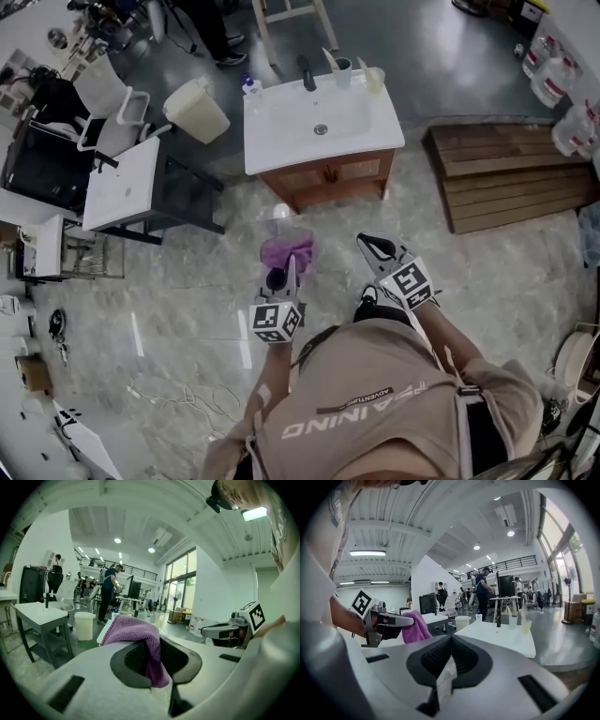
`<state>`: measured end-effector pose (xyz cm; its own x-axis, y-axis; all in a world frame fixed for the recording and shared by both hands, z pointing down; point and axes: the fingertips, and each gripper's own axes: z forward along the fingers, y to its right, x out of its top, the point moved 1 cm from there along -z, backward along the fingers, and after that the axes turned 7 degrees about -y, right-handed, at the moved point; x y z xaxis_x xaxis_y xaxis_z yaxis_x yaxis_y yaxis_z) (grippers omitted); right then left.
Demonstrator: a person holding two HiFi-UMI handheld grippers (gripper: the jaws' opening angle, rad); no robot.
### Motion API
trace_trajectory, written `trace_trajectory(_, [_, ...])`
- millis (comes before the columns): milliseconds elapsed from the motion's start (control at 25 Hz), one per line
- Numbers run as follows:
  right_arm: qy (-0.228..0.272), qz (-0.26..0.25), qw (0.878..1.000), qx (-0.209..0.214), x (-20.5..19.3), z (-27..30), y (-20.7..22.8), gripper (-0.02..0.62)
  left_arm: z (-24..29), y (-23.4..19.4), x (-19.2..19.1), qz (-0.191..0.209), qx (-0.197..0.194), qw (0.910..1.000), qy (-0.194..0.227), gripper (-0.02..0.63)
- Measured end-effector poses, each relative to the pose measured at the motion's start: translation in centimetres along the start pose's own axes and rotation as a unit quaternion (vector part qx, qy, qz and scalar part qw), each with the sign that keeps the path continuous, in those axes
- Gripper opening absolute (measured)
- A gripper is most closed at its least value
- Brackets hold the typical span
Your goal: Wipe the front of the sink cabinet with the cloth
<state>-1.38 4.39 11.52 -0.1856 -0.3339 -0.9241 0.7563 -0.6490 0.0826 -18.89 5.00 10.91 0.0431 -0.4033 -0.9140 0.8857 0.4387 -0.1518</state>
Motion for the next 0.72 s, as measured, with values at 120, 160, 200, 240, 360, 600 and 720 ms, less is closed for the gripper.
trace_trajectory(120, [-0.001,-0.003,1.0,0.005,0.1,0.8,1.7,0.011,2.1,0.3,0.5,-0.002,-0.002,1.0,-0.002,0.037])
trace_trajectory(160, [-0.001,-0.002,1.0,0.008,0.2,1.0,2.0,0.011,2.6,0.4,0.5,-0.003,-0.003,1.0,-0.003,0.037])
trace_trajectory(200, [0.0,0.0,1.0,0.01,0.2,1.2,2.1,0.011,3.0,0.4,0.5,-0.004,-0.003,1.0,-0.005,0.037])
trace_trajectory(240, [0.0,0.002,1.0,0.012,0.2,1.3,2.2,0.011,3.4,0.3,0.5,-0.006,-0.003,1.0,-0.006,0.037])
trace_trajectory(360, [-0.002,0.011,1.0,0.01,0.0,1.8,2.9,0.011,4.9,0.1,0.7,-0.01,-0.007,0.9999,-0.011,0.037])
trace_trajectory(600, [-0.014,-0.013,1.0,-0.01,0.7,4.1,3.5,0.011,7.9,-2.0,1.9,0.005,-0.023,0.9997,-0.009,0.037])
trace_trajectory(720, [-0.018,-0.017,1.0,-0.018,1.2,5.7,3.3,0.011,9.5,-4.2,2.3,0.001,-0.024,0.9997,-0.003,0.037])
